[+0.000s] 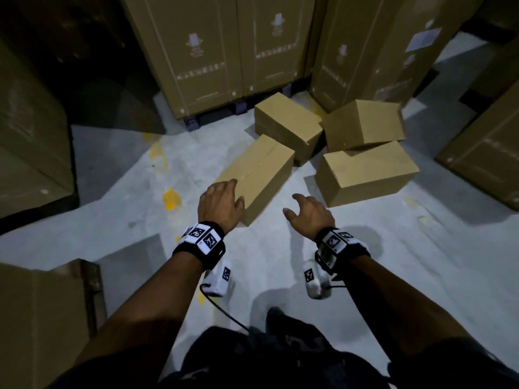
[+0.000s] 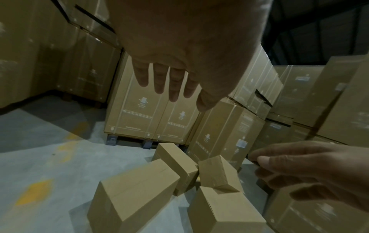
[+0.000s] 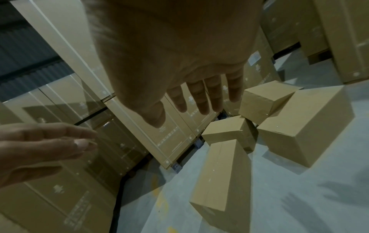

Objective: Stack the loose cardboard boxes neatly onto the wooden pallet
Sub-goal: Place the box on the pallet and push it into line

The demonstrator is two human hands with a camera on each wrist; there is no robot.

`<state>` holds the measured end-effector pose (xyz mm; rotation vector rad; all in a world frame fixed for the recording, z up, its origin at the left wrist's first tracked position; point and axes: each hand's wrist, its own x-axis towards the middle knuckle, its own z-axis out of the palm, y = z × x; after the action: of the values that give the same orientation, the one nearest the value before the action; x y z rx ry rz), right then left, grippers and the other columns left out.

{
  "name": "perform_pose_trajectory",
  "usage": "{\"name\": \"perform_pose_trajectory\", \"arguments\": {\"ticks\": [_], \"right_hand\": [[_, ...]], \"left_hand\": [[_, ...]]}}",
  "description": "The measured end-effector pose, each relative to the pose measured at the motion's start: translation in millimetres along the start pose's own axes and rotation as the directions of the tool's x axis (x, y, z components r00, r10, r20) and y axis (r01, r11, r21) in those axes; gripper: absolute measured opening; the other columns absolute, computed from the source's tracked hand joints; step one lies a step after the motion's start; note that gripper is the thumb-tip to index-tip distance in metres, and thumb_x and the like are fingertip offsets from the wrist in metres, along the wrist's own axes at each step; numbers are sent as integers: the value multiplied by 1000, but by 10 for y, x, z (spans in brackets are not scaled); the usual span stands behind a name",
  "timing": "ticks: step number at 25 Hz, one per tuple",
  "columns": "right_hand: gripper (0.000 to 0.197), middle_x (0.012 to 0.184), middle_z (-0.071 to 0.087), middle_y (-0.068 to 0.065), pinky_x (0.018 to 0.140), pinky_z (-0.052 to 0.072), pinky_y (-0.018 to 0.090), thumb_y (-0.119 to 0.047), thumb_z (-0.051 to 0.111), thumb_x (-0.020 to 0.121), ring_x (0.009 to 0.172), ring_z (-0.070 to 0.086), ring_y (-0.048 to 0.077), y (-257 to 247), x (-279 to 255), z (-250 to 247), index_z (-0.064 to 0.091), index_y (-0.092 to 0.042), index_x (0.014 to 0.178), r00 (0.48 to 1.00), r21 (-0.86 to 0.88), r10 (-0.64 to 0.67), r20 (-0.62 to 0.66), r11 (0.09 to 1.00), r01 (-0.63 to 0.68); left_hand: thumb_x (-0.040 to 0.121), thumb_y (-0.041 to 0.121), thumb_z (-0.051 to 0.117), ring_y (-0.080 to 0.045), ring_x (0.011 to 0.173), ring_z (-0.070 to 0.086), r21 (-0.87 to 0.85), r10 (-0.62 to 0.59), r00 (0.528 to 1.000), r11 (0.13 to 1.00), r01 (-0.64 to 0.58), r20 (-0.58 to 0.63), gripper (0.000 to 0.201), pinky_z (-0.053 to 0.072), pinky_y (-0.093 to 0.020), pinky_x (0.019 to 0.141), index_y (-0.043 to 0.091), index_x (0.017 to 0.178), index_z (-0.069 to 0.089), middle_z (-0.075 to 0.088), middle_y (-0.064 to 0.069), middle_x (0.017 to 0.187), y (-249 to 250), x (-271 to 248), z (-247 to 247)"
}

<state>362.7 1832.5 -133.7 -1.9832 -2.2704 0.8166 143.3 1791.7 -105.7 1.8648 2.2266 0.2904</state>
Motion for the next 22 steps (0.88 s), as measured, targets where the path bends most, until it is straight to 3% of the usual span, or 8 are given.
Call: {"name": "perform_pose_trajectory", "arguments": {"ticks": [5,11,16,19,22], "right_hand": [[59,146,48,16,108,40,49,-47,50,99,134,45,38,-291,1081,-255,40,-20,150,999,65,31,-13,997,-30],[62,146,49,16,106,43,47,-52,50,99,131,49,37,-513,2231,36,39,-20,151,976,147,216,-10,966,-212],[63,151,44,15,108,41,45,-51,50,100,136,46,34,-984,2951,319,36,-20,153,893,291,446,58,848,-442],[63,151,45,15,108,41,44,-49,52,100,135,47,35,-1239,3196,375,36,-19,153,835,379,539,106,755,-535],[63,149,46,18,108,41,45,-48,53,100,134,47,35,-1328,3414,437,36,-18,153,808,386,573,133,721,-575]], "left_hand": [[98,35,51,-35,132,44,3,-50,997,999,50,58,52,39,-43,104,13,145,43,52,-14,142,-277,1009,-60],[99,39,50,-36,135,40,-104,-33,971,993,59,236,56,39,-44,104,16,149,38,47,-14,147,-876,2576,289],[97,36,54,-37,133,43,-212,23,919,975,67,394,56,40,-43,107,17,148,40,49,-15,145,-1344,3874,487],[96,36,56,-37,132,45,-252,9,881,960,125,472,57,39,-43,108,17,147,41,49,-16,145,-1561,4352,551],[96,38,55,-35,134,44,-283,-35,834,932,226,550,58,37,-41,110,16,147,39,46,-14,148,-1745,4629,728]]}}
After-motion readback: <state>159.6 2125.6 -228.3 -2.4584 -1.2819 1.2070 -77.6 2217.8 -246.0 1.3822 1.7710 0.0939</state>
